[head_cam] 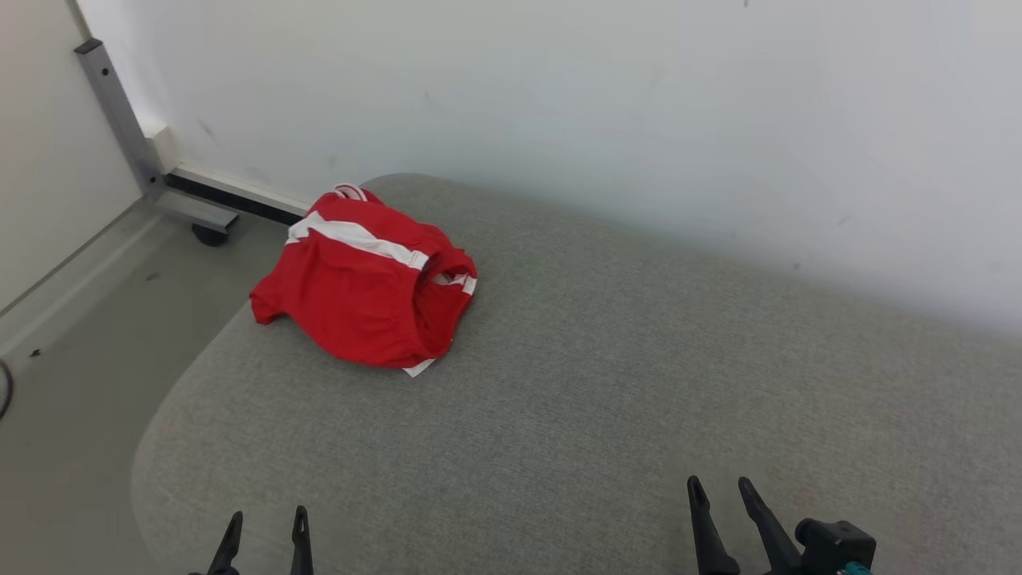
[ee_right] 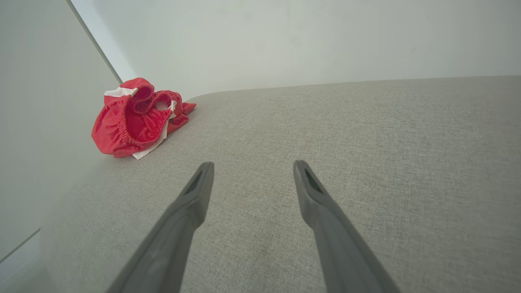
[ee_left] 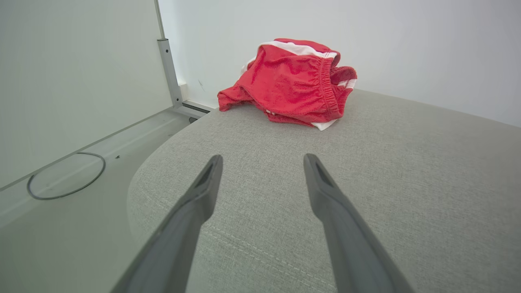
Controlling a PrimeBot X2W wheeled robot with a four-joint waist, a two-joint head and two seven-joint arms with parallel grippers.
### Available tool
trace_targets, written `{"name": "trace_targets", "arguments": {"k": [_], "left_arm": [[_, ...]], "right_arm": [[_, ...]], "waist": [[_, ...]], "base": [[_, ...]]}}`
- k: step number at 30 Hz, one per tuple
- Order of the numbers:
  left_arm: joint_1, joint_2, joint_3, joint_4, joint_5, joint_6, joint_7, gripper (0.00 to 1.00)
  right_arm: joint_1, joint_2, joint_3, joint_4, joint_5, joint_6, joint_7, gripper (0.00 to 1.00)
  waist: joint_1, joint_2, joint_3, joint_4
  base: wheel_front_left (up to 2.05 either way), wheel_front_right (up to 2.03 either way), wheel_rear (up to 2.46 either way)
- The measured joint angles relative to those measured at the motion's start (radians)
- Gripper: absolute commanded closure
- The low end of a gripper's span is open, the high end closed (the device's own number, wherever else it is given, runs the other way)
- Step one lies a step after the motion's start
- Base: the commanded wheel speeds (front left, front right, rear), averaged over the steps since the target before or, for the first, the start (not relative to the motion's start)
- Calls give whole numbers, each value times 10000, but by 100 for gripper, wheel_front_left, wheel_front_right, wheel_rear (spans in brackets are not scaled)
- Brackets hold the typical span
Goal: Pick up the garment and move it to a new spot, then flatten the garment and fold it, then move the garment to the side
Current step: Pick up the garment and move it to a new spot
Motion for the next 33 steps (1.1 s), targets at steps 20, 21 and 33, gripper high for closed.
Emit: {"name": "trace_targets", "arguments": {"k": [20,21,33], "left_arm": [[177,-31,127,-52,-127,-79,0,0],[156,-40,102,10,-155,-109,0,0],[-3546,69,157,2410,-1168,-516,1162,0]], "right_arm": [[-143,2,422,259,63,0,-40,0],[-112,4,387,261,63,0,-40,0],[2,0,82,-207,-393,0,219,0]], "waist": [[0,0,112,560],[0,0,99,549],[0,0,559,447]], "base": [[0,0,0],[0,0,0],[0,0,0]]}}
